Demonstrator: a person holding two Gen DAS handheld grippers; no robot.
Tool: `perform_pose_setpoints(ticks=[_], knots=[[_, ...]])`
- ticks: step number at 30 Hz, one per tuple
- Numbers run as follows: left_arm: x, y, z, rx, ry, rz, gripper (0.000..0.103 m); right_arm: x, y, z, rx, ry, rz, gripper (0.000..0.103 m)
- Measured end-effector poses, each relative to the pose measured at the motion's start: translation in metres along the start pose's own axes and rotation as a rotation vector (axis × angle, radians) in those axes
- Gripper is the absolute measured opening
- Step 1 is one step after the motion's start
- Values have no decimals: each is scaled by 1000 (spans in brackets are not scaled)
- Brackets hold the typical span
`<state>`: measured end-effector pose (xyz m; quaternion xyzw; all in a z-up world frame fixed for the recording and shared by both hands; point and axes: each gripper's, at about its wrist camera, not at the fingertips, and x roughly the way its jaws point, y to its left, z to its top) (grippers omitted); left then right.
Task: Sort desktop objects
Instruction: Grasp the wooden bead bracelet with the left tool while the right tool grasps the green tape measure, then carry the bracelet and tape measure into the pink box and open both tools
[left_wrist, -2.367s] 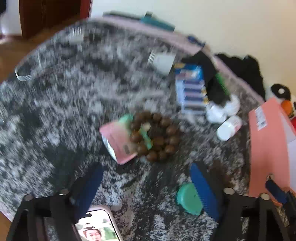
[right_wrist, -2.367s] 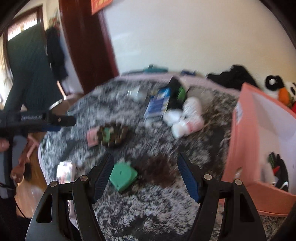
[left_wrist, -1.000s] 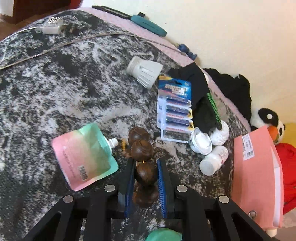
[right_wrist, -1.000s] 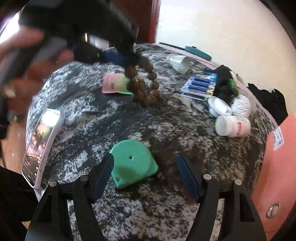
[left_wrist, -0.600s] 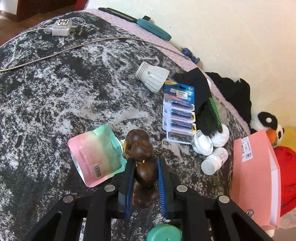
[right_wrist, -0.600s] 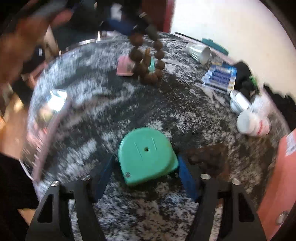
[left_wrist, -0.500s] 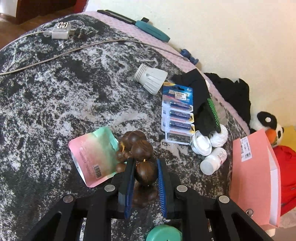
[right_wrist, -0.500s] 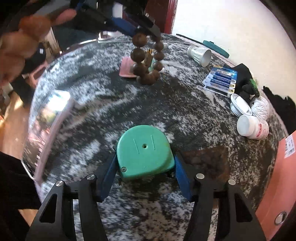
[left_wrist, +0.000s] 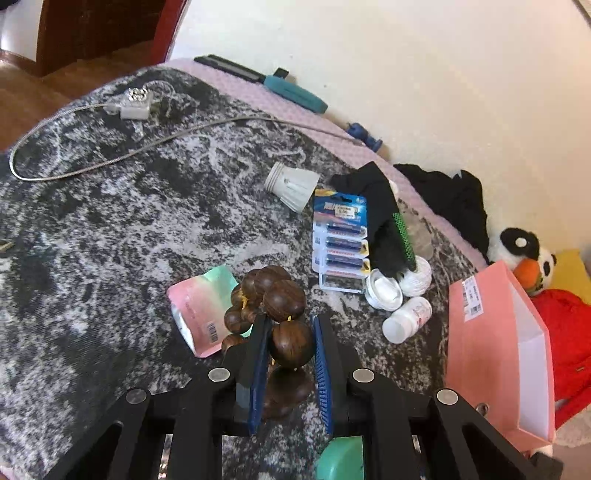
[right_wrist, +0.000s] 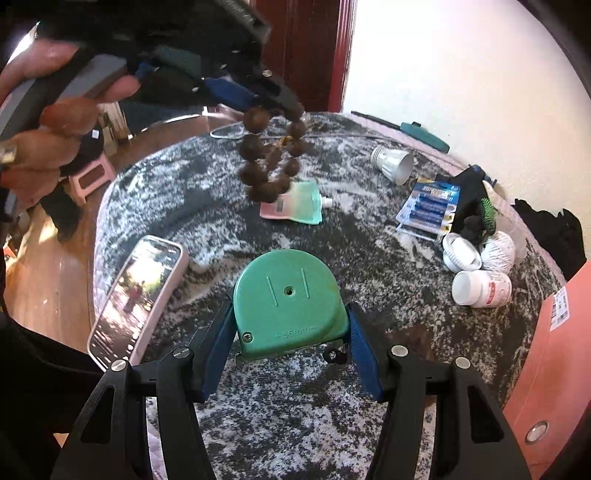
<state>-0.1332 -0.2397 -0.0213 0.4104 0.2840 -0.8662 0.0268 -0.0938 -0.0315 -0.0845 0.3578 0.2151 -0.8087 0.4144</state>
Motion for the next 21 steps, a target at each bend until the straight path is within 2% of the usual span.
perform_pose_setpoints(ticks=[5, 12, 21], knots=[[-26, -14, -4, 35, -29, 6, 17, -24, 0, 4, 11, -46, 1, 62], [-64, -53, -9, 116, -86, -20, 17, -72, -2, 3, 25, -133, -11, 62], [-82, -107, -20, 207, -104, -74, 18, -144, -31, -12, 106, -268, -47, 62]])
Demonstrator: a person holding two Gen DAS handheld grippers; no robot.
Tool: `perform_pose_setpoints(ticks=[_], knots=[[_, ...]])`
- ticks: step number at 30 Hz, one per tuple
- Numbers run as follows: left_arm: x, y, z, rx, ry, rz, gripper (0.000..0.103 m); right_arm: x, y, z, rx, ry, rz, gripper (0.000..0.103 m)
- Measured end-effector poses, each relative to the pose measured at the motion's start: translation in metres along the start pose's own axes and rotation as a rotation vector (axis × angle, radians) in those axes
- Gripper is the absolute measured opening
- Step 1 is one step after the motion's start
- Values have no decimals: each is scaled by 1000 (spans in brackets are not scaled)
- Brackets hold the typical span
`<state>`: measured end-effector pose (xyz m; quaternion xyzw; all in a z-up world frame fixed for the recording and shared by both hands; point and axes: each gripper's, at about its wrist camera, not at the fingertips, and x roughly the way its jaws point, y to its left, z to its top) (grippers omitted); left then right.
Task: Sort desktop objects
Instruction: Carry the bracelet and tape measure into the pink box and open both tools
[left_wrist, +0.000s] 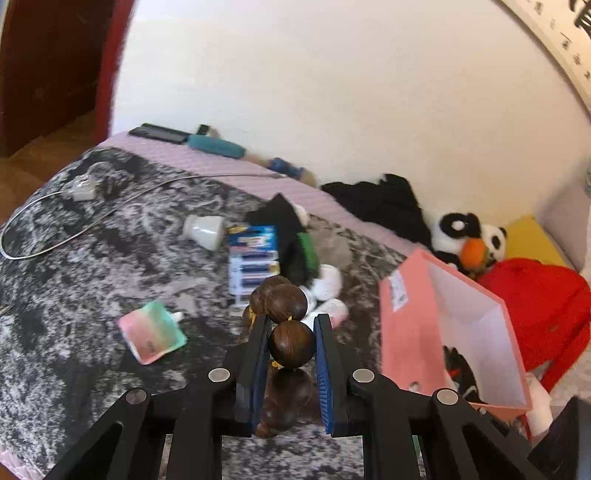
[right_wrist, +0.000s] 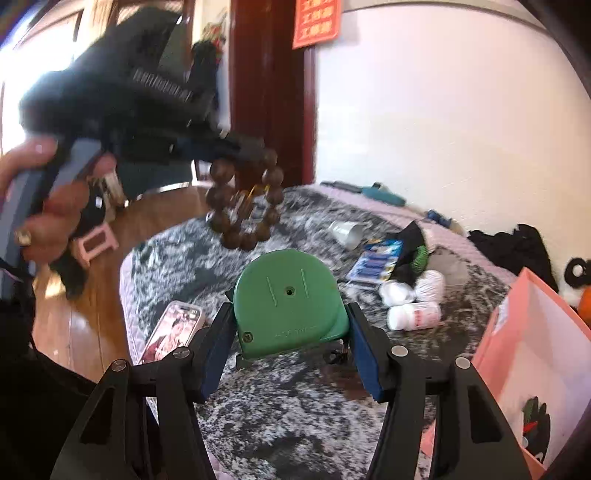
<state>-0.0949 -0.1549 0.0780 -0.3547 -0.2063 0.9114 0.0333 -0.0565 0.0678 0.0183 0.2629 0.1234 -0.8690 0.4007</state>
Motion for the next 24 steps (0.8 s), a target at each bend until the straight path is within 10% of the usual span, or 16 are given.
perform_pose_setpoints(ticks=[24], knots=[[73, -206, -29, 212, 98, -262, 18, -145, -158, -55, 317, -159, -333, 62]])
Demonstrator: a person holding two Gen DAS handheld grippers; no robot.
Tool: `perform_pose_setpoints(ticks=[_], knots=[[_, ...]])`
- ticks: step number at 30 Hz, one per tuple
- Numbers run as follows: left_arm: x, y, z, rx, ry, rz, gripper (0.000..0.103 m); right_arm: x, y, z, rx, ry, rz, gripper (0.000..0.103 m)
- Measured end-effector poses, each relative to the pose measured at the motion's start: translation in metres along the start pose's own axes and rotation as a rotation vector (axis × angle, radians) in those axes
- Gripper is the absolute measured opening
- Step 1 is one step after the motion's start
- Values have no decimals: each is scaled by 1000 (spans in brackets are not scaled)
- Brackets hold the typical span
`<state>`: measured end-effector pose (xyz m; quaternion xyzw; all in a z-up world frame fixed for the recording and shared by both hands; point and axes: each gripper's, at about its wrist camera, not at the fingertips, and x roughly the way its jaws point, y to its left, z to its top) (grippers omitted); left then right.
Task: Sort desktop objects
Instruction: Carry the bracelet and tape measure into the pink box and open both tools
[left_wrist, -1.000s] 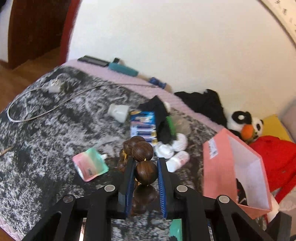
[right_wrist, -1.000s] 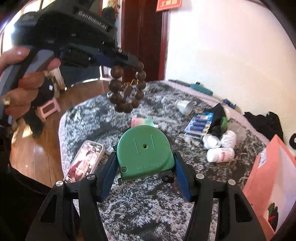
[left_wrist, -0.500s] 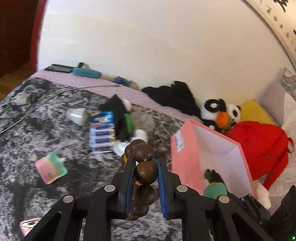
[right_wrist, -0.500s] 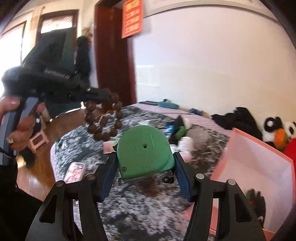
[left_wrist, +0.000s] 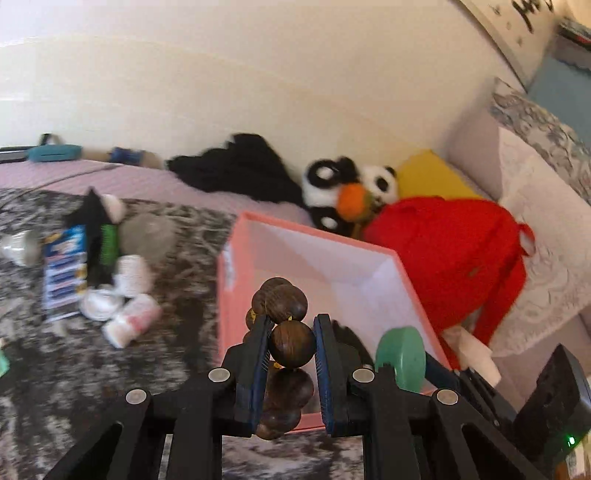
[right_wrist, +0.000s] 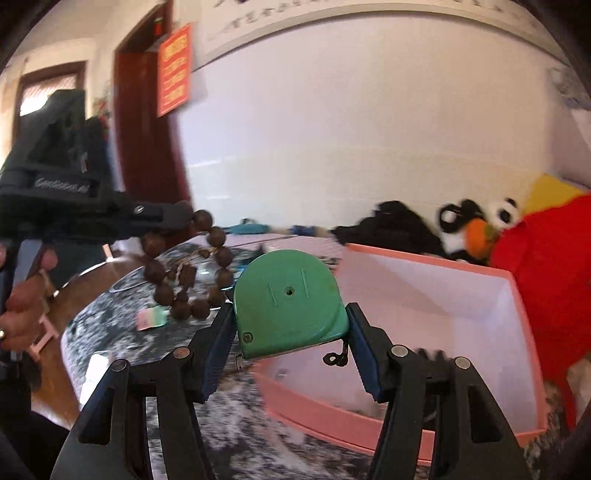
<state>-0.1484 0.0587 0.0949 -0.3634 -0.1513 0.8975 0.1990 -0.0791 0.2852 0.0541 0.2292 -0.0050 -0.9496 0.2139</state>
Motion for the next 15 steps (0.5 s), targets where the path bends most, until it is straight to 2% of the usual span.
perform_pose_setpoints(ticks=[7, 13, 14, 15], knots=[[49, -37, 0, 48, 56, -55, 18, -2, -71, -10, 121, 26, -117, 62], [87, -52, -2, 57, 91, -90, 18, 0, -108, -14, 200, 39, -184, 62], [93, -52, -1, 43, 85, -99, 21, 1, -110, -14, 197, 41, -197, 62], [96, -52, 0, 28, 75, -107, 44, 3, -112, -14, 189, 45, -212, 63]])
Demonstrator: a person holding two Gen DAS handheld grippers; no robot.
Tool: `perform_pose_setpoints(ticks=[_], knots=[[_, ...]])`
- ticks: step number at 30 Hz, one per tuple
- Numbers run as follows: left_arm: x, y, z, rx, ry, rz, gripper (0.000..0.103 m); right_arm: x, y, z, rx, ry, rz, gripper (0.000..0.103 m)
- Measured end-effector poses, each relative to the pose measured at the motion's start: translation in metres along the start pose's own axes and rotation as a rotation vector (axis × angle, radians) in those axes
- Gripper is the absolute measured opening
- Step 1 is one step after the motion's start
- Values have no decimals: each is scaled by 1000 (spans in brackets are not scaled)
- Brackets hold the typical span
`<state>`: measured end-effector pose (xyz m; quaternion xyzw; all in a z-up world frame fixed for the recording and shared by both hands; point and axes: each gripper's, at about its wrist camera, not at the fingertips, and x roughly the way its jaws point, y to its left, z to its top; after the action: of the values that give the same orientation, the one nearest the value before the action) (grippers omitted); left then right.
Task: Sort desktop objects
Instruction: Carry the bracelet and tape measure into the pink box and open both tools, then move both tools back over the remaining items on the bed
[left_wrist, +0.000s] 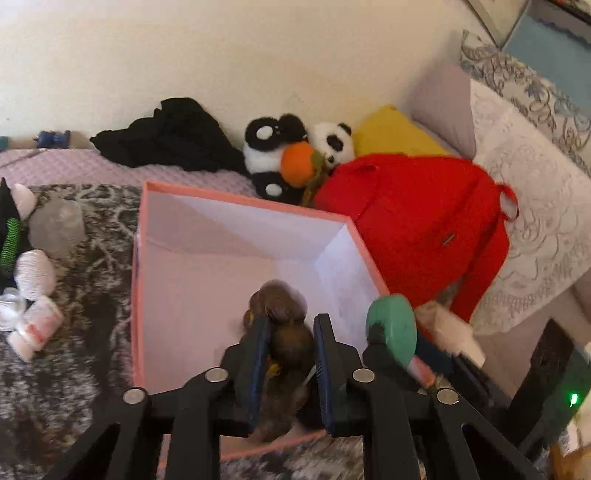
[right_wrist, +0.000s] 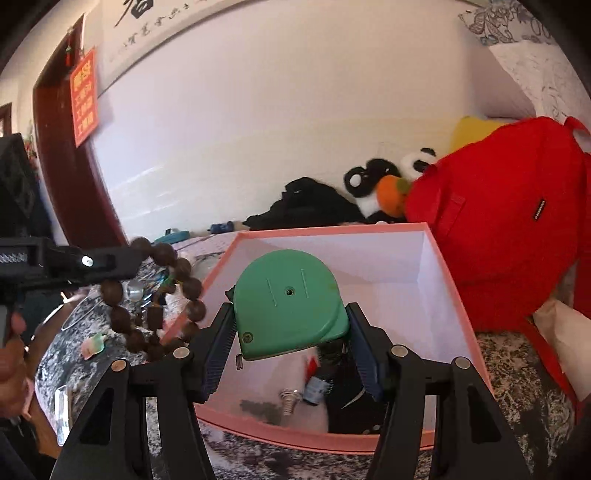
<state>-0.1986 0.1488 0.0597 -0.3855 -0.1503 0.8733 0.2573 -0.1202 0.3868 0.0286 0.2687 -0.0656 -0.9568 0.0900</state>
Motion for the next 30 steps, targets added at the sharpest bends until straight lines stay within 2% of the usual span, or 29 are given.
perform_pose_setpoints(ticks=[1, 2, 3, 5, 9, 15, 22, 30], knots=[[1, 1, 1, -14, -6, -1, 79, 2, -1, 0, -8, 1, -16, 63], [-1, 2, 2, -38, -27, 2, 90, 3, 1, 0, -19, -1, -36, 70], [-5, 2, 2, -46, -55, 2, 95, 2, 3, -1, -36, -18, -69, 85], [-13, 1, 5, -37, -82, -2, 95, -3, 8, -1, -67, -73, -116, 94], [-22, 8, 8, -40, -89, 2, 95, -16, 18, -1, -96, -140, -128, 95], [-44, 19, 2, -45, -91, 46, 95, -18, 34, 3, -74, -149, -84, 95], [-95, 39, -8, -29, -131, 143, 95, -23, 73, 9, -76, -182, -16, 95], [-182, 120, -28, -134, -193, 329, 95, -11, 154, 3, -154, -178, 102, 97]])
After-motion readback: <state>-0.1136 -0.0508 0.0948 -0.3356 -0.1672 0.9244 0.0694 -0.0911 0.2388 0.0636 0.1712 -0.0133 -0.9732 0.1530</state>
